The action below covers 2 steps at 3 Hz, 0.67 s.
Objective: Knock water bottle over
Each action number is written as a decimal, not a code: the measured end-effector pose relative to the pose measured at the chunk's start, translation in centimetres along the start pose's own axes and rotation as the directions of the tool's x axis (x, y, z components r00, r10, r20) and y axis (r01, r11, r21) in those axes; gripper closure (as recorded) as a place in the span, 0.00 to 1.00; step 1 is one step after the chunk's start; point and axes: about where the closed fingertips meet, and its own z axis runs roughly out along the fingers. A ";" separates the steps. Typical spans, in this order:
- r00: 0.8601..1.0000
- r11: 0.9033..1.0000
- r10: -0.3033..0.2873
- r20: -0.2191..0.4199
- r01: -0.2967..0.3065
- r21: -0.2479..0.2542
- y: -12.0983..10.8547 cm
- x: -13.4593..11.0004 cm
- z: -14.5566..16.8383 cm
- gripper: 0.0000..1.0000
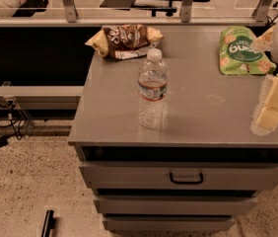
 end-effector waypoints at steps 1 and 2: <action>1.000 1.000 0.000 0.000 0.000 0.000 0.0 0.0 0.0 0.00; 0.999 1.000 -0.011 0.048 0.010 0.021 -0.5 -0.8 -0.4 0.00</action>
Offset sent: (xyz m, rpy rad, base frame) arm 0.0139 0.0125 0.0112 0.0928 -0.0645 0.0459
